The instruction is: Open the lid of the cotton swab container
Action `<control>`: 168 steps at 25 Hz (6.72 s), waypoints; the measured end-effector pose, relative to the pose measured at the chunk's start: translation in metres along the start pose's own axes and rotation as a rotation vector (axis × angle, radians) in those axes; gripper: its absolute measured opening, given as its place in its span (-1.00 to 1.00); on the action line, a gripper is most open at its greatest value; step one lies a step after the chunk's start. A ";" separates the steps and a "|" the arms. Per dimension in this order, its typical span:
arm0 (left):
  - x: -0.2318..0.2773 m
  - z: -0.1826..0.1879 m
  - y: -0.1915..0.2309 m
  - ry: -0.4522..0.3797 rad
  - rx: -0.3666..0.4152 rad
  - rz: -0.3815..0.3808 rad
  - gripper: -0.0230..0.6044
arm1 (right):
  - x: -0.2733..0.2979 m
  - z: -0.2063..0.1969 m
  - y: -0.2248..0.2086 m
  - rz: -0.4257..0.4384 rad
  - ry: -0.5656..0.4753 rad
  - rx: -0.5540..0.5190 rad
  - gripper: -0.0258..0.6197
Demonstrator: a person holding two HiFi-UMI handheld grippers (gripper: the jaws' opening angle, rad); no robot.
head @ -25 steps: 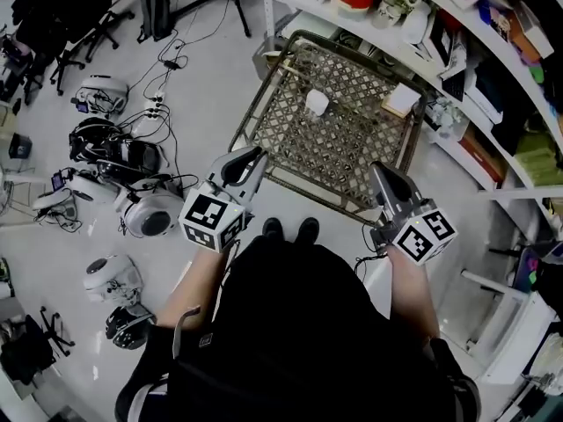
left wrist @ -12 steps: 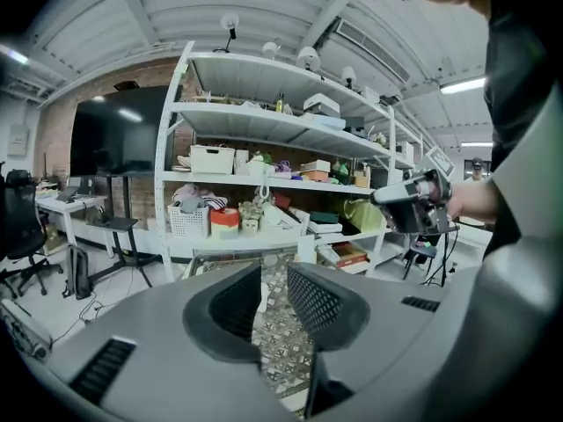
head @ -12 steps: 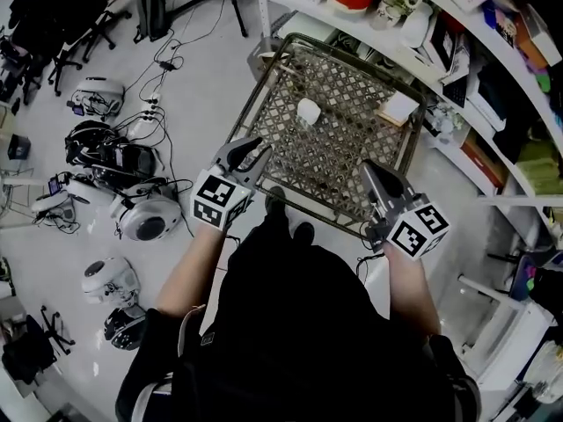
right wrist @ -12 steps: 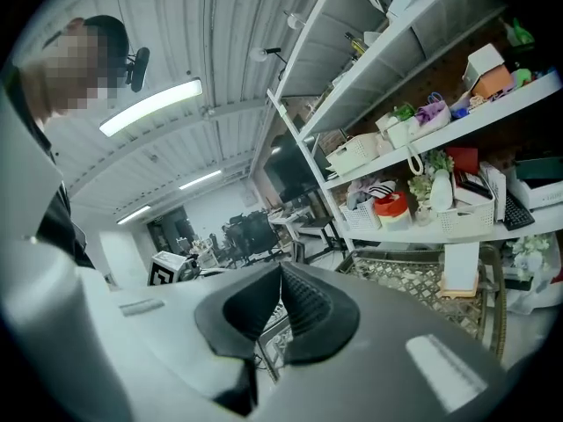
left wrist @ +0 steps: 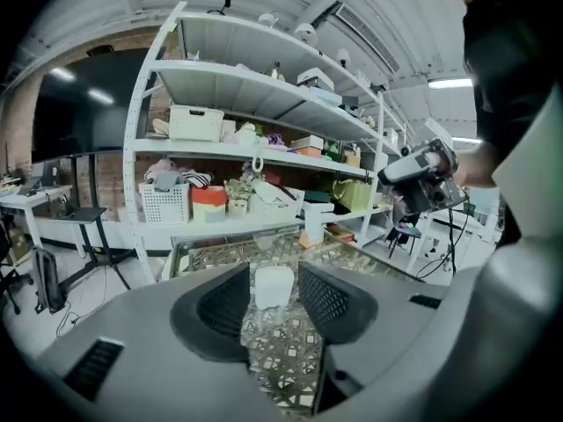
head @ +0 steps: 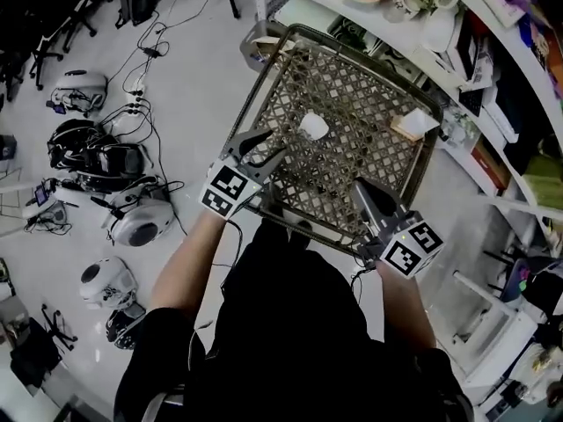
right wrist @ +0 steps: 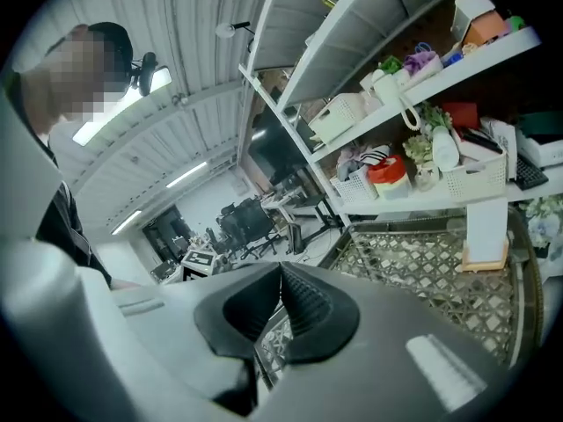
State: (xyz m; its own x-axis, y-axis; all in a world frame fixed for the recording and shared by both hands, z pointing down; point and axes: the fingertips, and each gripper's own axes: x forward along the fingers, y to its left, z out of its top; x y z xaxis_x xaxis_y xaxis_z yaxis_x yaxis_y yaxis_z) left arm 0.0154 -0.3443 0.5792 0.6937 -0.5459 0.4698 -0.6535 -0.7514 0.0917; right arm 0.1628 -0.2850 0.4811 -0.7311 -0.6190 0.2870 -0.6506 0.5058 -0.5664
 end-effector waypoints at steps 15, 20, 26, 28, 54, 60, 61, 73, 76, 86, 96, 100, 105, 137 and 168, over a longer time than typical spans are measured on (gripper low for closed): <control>0.103 -0.076 0.027 0.180 0.147 -0.164 -0.30 | 0.045 -0.048 -0.043 -0.060 0.053 0.090 -0.88; 0.129 -0.084 0.025 0.213 0.198 -0.211 -0.30 | 0.042 -0.066 -0.044 -0.079 0.073 0.114 -0.88; 0.147 -0.089 0.016 0.248 0.292 -0.272 -0.30 | 0.037 -0.069 -0.048 -0.106 0.074 0.127 -0.88; 0.146 -0.085 0.011 0.234 0.262 -0.273 -0.30 | 0.037 -0.067 -0.050 -0.113 0.073 0.131 -0.88; 0.175 -0.101 -0.029 0.285 0.344 -0.344 -0.30 | 0.013 -0.077 -0.048 -0.178 0.113 0.163 -0.88; 0.165 -0.089 -0.039 0.253 0.222 -0.334 -0.30 | 0.007 -0.062 -0.034 -0.151 0.119 0.122 -0.88; 0.161 -0.084 -0.040 0.244 0.206 -0.329 -0.30 | 0.004 -0.059 -0.032 -0.146 0.117 0.117 -0.88; 0.065 0.027 -0.061 0.149 0.168 -0.234 -0.30 | -0.025 -0.001 0.002 0.000 0.022 -0.001 -0.88; 0.043 0.051 -0.077 0.120 0.170 -0.222 -0.30 | -0.038 0.009 0.011 0.033 0.007 -0.049 -0.87; -0.011 0.094 -0.147 0.134 0.256 -0.252 -0.30 | -0.077 0.031 0.043 0.186 -0.036 -0.248 -0.62; -0.060 0.103 -0.218 0.191 0.283 -0.356 -0.30 | -0.096 0.008 0.105 0.379 0.011 -0.472 -0.18; -0.069 0.101 -0.237 0.209 0.348 -0.413 -0.30 | -0.093 0.003 0.120 0.393 0.019 -0.497 -0.13; -0.080 0.101 -0.241 0.209 0.384 -0.464 -0.30 | -0.086 0.002 0.139 0.416 0.045 -0.565 -0.14; -0.109 0.084 -0.201 0.267 0.306 -0.543 -0.31 | -0.039 0.000 0.186 0.347 0.106 -0.792 -0.22; -0.140 0.129 -0.126 0.114 0.152 -0.120 -0.30 | -0.093 0.129 0.124 0.094 -0.334 -0.351 -0.74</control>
State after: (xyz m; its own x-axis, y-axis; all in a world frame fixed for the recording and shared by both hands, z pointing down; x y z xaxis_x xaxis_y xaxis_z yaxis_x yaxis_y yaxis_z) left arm 0.0393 -0.2211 0.3889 0.7191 -0.4104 0.5607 -0.5095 -0.8601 0.0238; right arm 0.1770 -0.2423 0.2848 -0.7215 -0.6907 -0.0483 -0.6569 0.7050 -0.2673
